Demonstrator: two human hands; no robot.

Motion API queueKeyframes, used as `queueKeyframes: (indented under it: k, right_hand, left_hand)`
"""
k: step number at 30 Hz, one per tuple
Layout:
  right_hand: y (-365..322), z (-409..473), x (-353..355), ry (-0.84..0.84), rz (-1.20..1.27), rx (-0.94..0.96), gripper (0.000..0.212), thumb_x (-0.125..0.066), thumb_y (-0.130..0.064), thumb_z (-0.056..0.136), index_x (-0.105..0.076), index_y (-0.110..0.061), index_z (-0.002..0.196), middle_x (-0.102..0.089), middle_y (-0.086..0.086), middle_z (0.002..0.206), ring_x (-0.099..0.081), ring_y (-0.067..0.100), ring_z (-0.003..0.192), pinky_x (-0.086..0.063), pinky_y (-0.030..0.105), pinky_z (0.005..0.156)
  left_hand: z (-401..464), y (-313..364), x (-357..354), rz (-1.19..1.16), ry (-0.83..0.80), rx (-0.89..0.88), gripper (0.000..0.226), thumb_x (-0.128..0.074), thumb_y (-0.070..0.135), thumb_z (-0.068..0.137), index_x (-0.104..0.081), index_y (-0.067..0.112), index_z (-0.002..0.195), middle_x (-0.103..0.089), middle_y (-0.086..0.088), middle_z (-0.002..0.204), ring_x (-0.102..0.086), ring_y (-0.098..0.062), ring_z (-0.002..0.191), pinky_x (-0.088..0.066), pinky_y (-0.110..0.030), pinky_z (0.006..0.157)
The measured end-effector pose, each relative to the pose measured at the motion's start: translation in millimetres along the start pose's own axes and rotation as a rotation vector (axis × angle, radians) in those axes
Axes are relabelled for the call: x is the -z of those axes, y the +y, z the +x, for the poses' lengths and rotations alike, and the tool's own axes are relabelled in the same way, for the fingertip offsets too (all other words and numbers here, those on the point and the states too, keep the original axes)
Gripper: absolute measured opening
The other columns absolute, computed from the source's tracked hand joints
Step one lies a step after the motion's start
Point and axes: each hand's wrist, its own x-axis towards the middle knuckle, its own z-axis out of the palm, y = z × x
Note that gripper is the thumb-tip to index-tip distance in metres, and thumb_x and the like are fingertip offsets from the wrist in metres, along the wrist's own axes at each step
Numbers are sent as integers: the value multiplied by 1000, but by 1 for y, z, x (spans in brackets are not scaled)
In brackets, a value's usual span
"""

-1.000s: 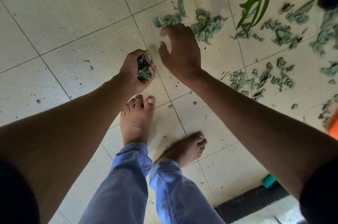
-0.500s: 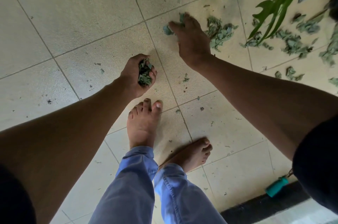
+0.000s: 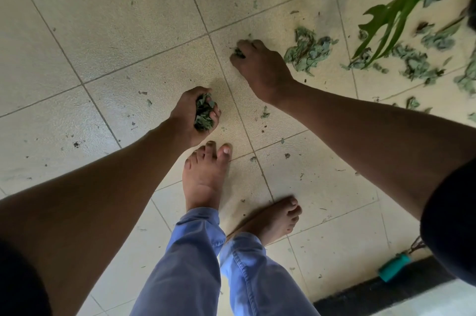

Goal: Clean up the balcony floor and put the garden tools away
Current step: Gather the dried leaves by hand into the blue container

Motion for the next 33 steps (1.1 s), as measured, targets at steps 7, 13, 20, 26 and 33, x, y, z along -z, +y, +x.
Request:
queueKeyframes:
  k: [7,13,20,26,33]
  right_hand:
    - [10,-23,-22,116,198,39,23,-56,13,83,-67,1,99,-58,19,104,-56,38,99,-53,43,59]
    - [-6,-61,-5,285,700,-185,17,-73,0,84,-78,-8,98,-71,10,96,-68,23,86,-58,40,75]
    - [-40,-150,70,390,1245,-391,20,-78,-4,81,-80,-11,99,-77,-1,94,-72,8,86,-61,30,79]
    - [-58,-194,86,251,1650,-510,27,-78,9,77,-79,-1,101,-78,13,91,-74,24,85,-62,44,86]
    - [-75,-204,110,323,1279,-648,25,-70,0,80,-81,-18,94,-77,-7,85,-72,4,79,-60,26,74]
  left_hand:
    - [-10,-11,-3,60,30,26,29,-64,23,93,-50,19,68,-52,0,63,-55,-10,59,-42,-15,46]
    - [-19,-28,-15,103,54,25,26,-65,22,93,-52,17,71,-54,-3,64,-57,-13,56,-45,-16,46]
    - [-41,-63,-47,82,-8,25,15,-56,20,95,-62,13,83,-60,-2,72,-59,-11,58,-49,-17,46]
    - [-69,-90,-67,200,-94,-53,32,-46,22,95,-58,13,66,-59,-2,60,-60,-15,59,-46,-21,49]
    - [-121,-96,-90,224,-30,-43,42,-55,29,96,-55,15,58,-56,-2,56,-61,-15,54,-47,-22,52]
